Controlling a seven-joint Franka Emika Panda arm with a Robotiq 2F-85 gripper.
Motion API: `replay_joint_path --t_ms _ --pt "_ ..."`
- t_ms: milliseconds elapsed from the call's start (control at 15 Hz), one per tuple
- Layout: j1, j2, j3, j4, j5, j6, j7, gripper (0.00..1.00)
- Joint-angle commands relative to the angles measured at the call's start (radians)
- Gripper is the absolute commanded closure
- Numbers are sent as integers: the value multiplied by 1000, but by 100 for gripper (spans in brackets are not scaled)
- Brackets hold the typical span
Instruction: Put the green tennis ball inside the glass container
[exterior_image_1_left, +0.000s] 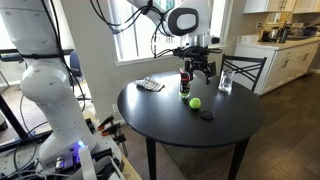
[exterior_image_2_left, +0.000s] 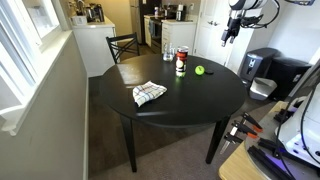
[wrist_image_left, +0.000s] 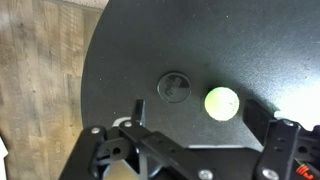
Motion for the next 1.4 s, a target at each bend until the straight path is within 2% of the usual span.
replay_joint_path --t_ms 0,333,667,1000,1333 --pt "-38 47 11 32 10 34 -9 0" --pt "-57 111 37 83 66 96 2 0" --pt "-31 184 100 147 93 170 78 0" --pt "-7 258 163 222 77 164 129 0" --pt "-23 312 204 219 89 154 74 0"
